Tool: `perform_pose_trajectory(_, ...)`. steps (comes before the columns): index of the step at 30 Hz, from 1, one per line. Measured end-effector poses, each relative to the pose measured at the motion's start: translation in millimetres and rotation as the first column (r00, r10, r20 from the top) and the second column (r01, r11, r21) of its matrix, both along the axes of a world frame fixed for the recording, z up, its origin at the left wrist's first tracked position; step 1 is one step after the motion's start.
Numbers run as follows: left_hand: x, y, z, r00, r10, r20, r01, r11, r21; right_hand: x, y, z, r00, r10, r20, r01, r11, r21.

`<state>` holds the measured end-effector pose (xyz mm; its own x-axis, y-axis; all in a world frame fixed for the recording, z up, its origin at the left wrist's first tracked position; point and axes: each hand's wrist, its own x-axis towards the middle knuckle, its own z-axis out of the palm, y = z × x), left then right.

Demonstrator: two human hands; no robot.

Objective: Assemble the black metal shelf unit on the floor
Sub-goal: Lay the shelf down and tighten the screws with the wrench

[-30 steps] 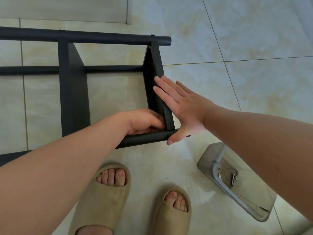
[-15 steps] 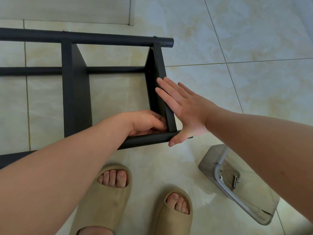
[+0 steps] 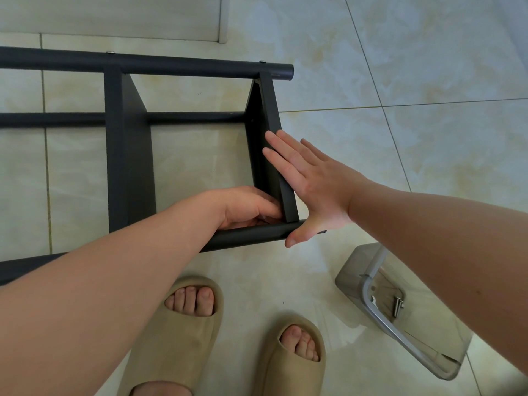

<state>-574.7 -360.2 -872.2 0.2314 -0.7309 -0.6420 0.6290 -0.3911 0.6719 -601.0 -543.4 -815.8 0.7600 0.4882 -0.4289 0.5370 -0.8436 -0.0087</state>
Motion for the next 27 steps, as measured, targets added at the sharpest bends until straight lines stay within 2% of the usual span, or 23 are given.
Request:
perform_pose_trajectory(13, 2.0, -0.5, 0.2, 0.997, 0.007, -0.077, -0.012, 0.998, -0.065, 0.0, -0.2, 0.8, 1.0, 0.001, -0.004, -0.001, 1.0, 0.009)
perform_pose_trajectory(18, 0.1, -1.0, -0.1, 0.998, -0.037, 0.047, 0.036, 0.999, 0.021, -0.2, 0.0, 0.8, 1.0, -0.001, -0.003, 0.001, 1.0, -0.004)
perform_pose_trajectory(27, 2.2, -0.5, -4.1, 1.0, 0.016, -0.007, -0.016, 1.0, -0.012, -0.3, -0.1, 0.4, 1.0, 0.001, 0.004, -0.001, 1.0, 0.001)
